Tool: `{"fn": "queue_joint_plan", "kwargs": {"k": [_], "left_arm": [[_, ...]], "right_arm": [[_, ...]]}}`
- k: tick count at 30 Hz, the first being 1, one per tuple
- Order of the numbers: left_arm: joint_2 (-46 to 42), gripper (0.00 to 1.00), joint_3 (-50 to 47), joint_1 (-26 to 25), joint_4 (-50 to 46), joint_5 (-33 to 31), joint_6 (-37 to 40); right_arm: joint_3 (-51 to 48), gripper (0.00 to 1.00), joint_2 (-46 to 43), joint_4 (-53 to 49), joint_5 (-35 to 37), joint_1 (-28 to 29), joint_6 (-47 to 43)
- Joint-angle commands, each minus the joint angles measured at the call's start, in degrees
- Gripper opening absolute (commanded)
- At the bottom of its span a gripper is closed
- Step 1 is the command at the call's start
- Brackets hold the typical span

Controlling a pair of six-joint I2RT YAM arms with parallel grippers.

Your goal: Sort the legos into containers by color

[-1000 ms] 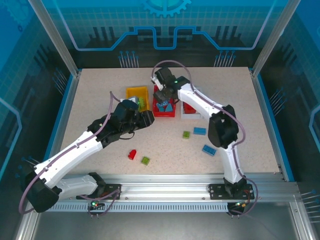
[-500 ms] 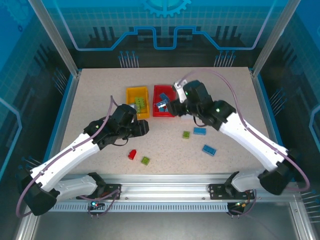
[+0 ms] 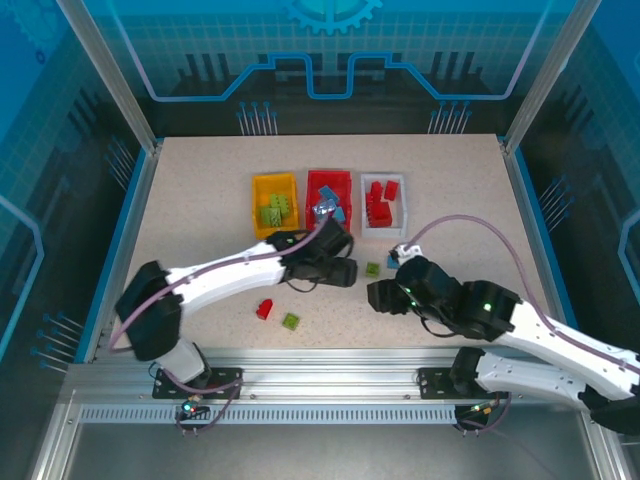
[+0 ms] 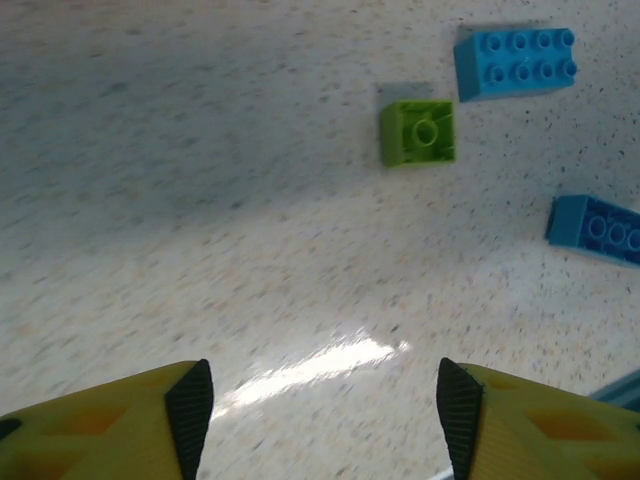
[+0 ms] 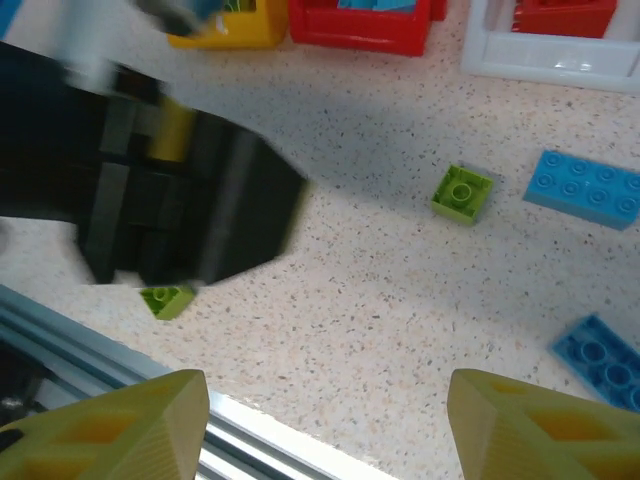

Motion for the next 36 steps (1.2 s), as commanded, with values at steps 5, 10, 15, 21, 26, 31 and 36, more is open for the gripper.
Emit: {"fn": "queue_joint_plan", "kwargs": {"k": [5,10,15,21,26,31,36], "left_arm": [[18.2,0.69,15.1,-2.5,-0.9,-7.7,-0.5],[26.1,0.70,21.9,-2.5,-3.5,-8.8,0.1],[30.7,0.69,25.3,-2.4,-4.1,-10.5,0.9],[33.3,0.58,26.8,-2.5,-1.6,-8.7,2.3],[33.4,0.38,26.5,-2.4,-1.4,-10.0,2.6],[26.7,0.34,21.0,-2.2,0.2,-13.0,2.5],[13.1,0.33,12.8,2.7,-1.9,-13.4,1.3]], "right_arm": [[0.2,0.73,-11.3,-6.2,9.3,4.0,7.4],[-0.2,0.74,-15.8,-6.5,10.4,4.1,7.8],[-0.2,0.74,-16.4,-6.6,10.7,4.0,7.9],[-0.2,0.74,-15.6,-6.5,10.5,4.1,8.1],[-1.8,0.74,-15.4,-6.5,10.3,4.1,7.8],[-2.7,0.74,-14.5,-3.5,8.0,4.1,4.1],[-2.3,0.73,-6.5,5.9,1.1,4.0,-2.6]]}}
